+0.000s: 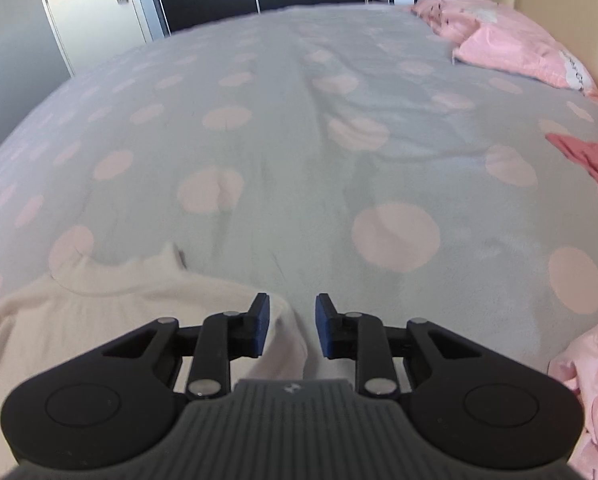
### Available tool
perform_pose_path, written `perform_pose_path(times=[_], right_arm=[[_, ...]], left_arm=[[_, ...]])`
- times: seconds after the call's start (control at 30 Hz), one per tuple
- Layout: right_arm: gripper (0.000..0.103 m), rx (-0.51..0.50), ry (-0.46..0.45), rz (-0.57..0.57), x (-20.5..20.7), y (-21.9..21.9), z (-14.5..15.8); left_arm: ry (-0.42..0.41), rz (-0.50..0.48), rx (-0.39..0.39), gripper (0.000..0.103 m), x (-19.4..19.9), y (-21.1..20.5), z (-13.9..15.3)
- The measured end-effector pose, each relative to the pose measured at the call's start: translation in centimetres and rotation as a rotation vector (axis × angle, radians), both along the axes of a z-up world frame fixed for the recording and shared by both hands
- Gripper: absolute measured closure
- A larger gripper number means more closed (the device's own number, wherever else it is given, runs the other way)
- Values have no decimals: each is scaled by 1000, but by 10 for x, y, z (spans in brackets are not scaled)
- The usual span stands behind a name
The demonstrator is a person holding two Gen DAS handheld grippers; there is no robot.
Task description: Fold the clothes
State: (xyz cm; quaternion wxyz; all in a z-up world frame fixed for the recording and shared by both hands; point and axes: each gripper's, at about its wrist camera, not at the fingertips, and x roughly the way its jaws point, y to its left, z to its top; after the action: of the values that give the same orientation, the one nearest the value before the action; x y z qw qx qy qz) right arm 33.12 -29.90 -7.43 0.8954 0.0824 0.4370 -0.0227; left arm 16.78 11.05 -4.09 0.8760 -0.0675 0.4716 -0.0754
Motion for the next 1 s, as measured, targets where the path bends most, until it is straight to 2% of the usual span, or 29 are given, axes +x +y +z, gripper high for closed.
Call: perform_pose_path(times=[0.03, 0.1, 0.2, 0.27, 0.3, 0.33, 0.4, 0.6, 0.83, 1.0], right_arm=[[97, -26, -35, -9, -1, 2, 3], [97, -92, -125, -26, -4, 7, 11], [96, -77, -143, -34, -2, 7, 12], [92, -22, -139, -43, 1, 3, 9], [87, -27, -143, -55, 1, 1, 9], [74, -38, -148, -66, 1, 0, 10], [72, -37, -159, -67, -1, -5, 13], [87, 61, -43, -55, 0, -20, 10], [88, 72, 12, 9, -14, -18, 17], [84, -11, 67, 69, -27, -6, 19]], left_arm=[[-58, 24, 10, 99, -2, 2, 8], [-110, 91, 18, 99, 0, 10, 19], [-31, 119, 22, 99, 10, 17, 9], [17, 117, 47, 99, 13, 18, -1], [34, 109, 52, 99, 13, 18, -4], [49, 101, 57, 99, 13, 18, -7], [53, 88, 62, 99, 10, 18, -8], [57, 65, 78, 99, 7, 15, -10], [47, 50, 72, 99, 6, 8, -8], [48, 45, 67, 99, 6, 8, -6]])
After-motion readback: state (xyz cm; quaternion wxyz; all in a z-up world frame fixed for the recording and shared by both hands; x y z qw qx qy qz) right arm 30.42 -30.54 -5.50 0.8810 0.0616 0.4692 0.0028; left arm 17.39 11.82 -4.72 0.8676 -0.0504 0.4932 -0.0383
